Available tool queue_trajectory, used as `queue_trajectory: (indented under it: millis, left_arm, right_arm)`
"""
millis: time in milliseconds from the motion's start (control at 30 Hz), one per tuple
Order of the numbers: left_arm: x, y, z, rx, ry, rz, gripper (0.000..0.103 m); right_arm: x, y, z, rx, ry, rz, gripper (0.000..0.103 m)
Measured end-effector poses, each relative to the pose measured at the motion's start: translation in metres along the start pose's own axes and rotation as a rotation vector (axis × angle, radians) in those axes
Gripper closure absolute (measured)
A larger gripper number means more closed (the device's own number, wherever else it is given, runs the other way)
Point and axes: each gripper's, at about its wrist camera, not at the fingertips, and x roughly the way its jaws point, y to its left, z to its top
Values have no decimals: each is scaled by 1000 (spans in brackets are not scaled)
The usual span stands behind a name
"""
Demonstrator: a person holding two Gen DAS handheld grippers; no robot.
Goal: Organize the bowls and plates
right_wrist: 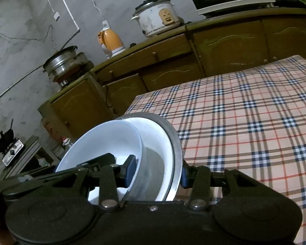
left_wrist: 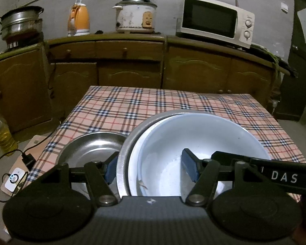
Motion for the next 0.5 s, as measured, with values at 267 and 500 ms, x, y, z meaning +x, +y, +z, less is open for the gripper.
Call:
queue_trajectory:
  millis: [267,500]
  left_arm:
    - [3,20,-1,-18,8,13,37]
    - [9,37,0,-26,16,19,37]
  right_arm:
    - [19,15,-1,-13,20,10,51]
    - [36,26,-1,-19,38,16,51]
